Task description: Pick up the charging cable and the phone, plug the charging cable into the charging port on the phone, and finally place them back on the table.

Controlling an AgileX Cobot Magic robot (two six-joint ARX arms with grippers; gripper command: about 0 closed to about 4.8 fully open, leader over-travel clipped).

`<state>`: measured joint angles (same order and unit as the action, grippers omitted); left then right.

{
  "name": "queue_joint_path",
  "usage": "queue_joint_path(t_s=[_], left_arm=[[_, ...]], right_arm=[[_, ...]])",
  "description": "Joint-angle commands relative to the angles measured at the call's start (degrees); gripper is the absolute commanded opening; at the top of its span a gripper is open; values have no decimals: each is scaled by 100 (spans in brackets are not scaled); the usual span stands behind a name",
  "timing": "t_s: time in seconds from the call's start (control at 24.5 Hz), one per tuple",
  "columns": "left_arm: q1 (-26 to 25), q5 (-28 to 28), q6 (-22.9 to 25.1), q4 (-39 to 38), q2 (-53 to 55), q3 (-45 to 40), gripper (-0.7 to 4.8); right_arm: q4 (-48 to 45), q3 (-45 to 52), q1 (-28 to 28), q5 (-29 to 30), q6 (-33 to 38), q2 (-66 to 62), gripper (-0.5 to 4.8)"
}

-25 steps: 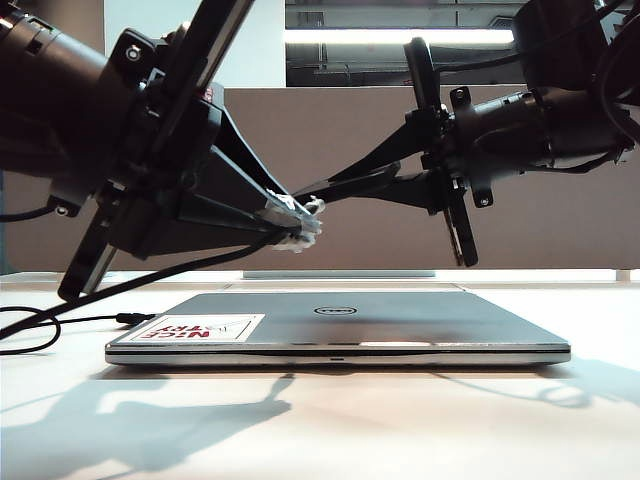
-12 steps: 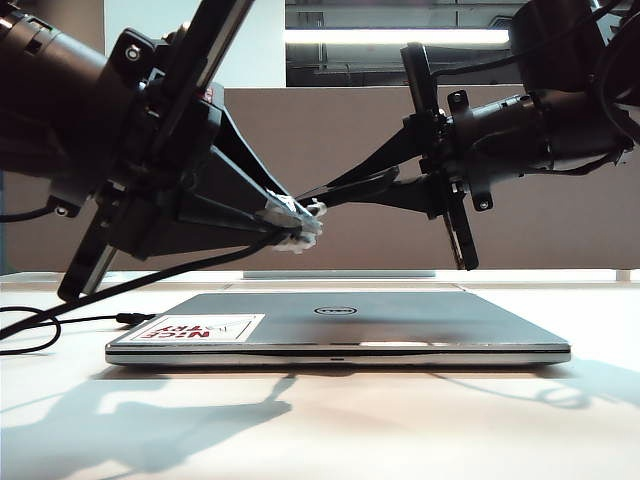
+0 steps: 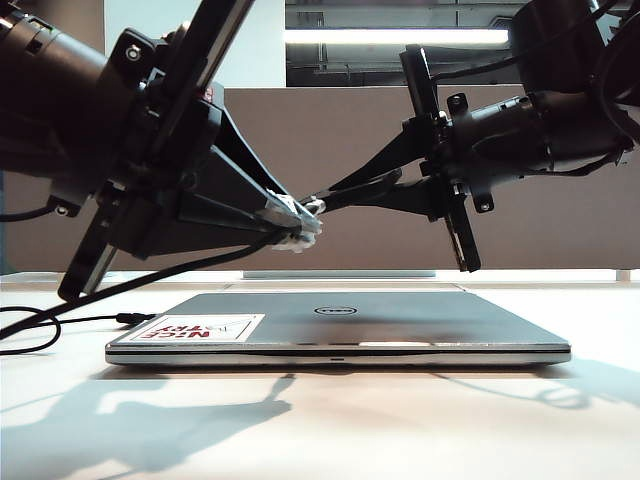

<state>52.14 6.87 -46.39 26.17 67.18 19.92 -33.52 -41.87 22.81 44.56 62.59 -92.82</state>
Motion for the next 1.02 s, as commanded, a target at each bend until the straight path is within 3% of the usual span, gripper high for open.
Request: queue_joint_path(t_s=[0.04, 1.02], left_arm=[[-4, -2, -11, 96, -11, 0, -7], [-4, -2, -9, 94, -11, 0, -7]], right_arm=[[-205, -31, 9, 52, 46, 50, -6], [-77, -33, 11, 232, 225, 52, -6]])
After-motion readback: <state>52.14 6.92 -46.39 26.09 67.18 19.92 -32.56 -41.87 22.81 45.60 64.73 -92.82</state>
